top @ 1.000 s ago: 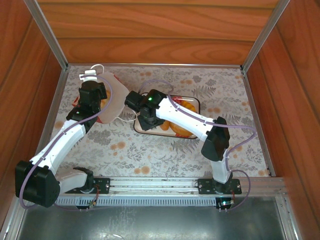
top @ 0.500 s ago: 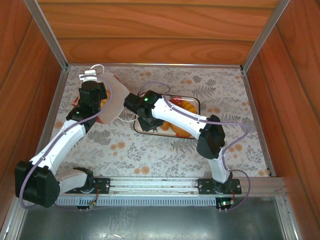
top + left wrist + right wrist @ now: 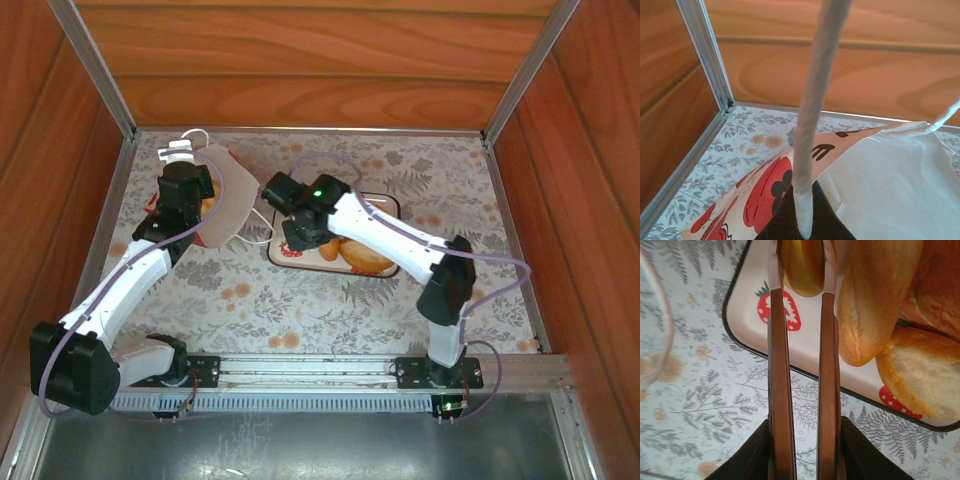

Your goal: Take the fake bread out of the paper bag

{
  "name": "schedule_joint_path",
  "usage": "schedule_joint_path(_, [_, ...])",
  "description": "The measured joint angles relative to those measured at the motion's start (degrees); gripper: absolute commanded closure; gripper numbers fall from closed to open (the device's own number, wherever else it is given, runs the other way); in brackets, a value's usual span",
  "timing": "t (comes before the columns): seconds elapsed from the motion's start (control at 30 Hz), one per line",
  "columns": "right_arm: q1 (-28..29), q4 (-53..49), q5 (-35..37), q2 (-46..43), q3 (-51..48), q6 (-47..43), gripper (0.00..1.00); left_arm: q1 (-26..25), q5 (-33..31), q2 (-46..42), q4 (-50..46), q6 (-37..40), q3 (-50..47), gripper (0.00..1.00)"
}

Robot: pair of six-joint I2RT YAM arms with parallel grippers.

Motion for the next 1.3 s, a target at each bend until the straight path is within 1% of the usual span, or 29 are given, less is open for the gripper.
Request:
schedule_joint_path(0.13, [-3.61, 6.95, -5.88, -7.48, -7.72, 1.29, 0.72, 0.0, 0.15, 0.0, -0.04, 0.0, 0.0, 1.0])
schedule_joint_path(0.23, [-6.49, 12.63, -11.39, -10.38, -13.64, 2.91, 0.71, 0.0, 0.37, 0.0, -0.07, 0.0, 0.0, 1.0])
schedule_joint_path(0.4, [-9.92, 20.63, -19.98, -10.67, -21.59, 5.77, 0.71, 0.0, 0.74, 0.0, -0.15, 0.0, 0.0, 1.0])
schedule_joint_path(0.6, [-11.52, 26.88, -26.58, -10.95, -25.64, 8.87, 0.7, 0.0, 1.16, 0.0, -0.2, -0.04, 0.0, 1.0])
schedule_joint_path(0.7, [-12.35, 28.46, -27.82, -11.74, -27.45, 10.25, 0.68, 0.0, 1.22, 0.0, -0.22, -0.07, 0.0, 1.0])
schedule_joint_path(0.97, [-13.0, 28.11, -27.65, -12.66, -27.85, 12.09, 0.62, 0.0, 1.79, 0.0, -0.22, -0.09, 0.0, 1.0])
schedule_joint_path(1.3, [-12.98, 24.61, -23.89, -13.53, -26.99, 12.07, 0.6, 0.0, 2.86, 0.0, -0.46, -0.13, 0.0, 1.0])
